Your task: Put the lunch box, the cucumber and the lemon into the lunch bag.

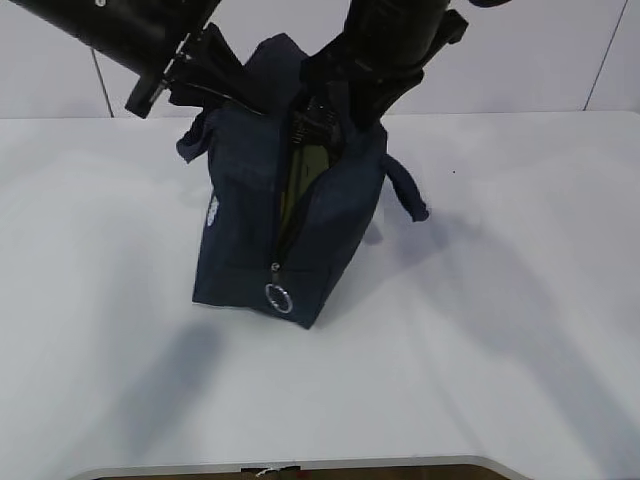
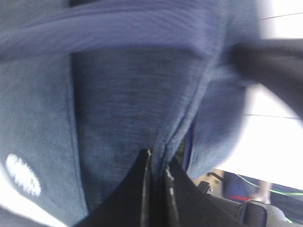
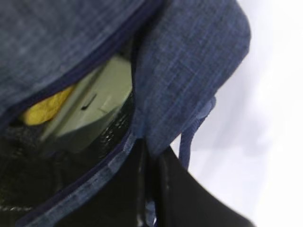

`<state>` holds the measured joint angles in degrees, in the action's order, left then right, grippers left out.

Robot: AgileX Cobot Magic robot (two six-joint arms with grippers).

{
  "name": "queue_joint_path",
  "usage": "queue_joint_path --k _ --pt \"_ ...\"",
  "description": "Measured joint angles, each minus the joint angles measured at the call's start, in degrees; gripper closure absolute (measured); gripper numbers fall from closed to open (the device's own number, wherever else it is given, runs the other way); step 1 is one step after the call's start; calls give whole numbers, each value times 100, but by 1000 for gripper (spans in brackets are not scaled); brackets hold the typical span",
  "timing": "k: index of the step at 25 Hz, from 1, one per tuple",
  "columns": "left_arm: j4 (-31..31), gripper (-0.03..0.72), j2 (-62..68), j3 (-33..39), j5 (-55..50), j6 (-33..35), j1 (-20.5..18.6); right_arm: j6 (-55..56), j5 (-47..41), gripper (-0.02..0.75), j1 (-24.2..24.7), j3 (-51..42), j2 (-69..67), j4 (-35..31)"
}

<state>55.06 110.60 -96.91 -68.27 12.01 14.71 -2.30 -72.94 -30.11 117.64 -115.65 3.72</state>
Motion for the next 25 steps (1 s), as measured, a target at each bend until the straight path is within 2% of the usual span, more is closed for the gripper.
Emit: queue_joint_path --k 3,7,19,22,25 --pt "96 703 183 0 83 47 120 0 -9 727 0 -27 13 557" --pt "243 703 607 0 83 171 155 -2 -23 727 0 -37 13 932" --pt "403 702 760 0 236 224 168 -2 53 728 0 -37 -112 710" --pt "380 654 760 0 237 224 168 23 61 727 0 -37 -124 699" --pt "364 519 760 0 237 224 168 90 61 705 0 -37 -124 690"
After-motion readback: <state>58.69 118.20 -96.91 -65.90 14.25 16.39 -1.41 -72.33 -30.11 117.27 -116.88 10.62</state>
